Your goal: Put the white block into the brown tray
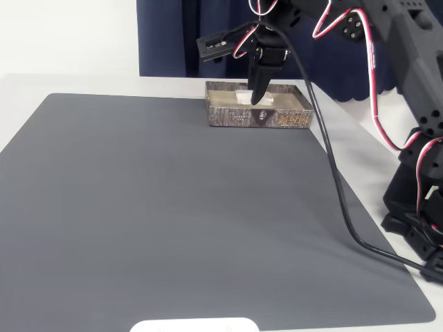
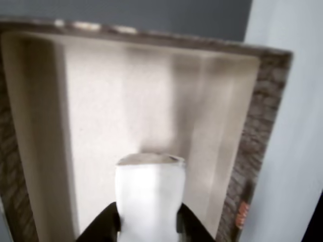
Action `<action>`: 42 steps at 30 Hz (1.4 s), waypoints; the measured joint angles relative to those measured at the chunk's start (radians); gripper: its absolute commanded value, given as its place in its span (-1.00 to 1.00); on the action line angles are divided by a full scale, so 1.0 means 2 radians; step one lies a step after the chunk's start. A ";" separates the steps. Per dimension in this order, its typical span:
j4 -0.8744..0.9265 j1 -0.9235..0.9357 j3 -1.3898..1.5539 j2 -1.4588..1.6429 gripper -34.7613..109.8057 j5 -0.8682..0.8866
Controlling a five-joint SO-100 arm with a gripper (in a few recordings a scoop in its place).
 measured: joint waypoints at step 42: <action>0.001 -0.036 -0.011 0.040 -0.52 0.105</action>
